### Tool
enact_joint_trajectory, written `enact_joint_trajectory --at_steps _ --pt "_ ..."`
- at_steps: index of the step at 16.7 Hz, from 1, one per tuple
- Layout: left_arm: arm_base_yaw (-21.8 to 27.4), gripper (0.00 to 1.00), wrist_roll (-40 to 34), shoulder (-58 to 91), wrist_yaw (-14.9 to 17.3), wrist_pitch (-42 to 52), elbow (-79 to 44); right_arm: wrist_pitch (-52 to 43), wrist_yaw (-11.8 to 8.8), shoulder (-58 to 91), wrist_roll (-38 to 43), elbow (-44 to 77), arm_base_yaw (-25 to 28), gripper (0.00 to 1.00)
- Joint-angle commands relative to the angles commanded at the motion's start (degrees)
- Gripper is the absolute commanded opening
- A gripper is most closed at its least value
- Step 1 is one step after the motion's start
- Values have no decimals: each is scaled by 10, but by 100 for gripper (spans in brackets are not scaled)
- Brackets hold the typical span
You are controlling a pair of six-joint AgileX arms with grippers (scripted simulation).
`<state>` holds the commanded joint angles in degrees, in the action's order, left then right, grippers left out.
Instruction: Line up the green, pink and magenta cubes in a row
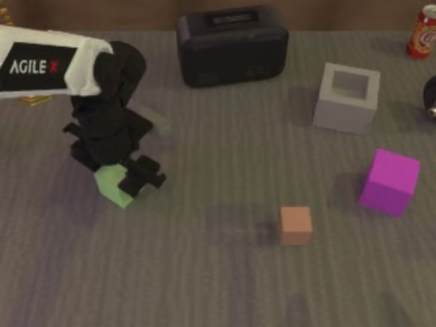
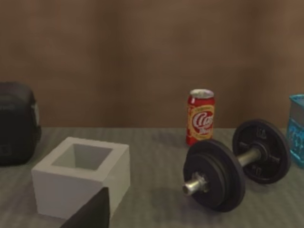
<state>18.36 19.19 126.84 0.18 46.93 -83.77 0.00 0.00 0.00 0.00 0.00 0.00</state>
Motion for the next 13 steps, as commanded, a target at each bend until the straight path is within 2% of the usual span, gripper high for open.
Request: enact_joint_trajectory --at_steps 4,9,13 --pt "1 0 0 -23 5 29 -22 0 0 0 0 0 0 100" --pt "-8 0 -3 -63 4 131 -79 0 0 0 0 0 0 100" --pt "-9 0 -3 -69 4 143 -86 0 0 0 0 0 0 100"
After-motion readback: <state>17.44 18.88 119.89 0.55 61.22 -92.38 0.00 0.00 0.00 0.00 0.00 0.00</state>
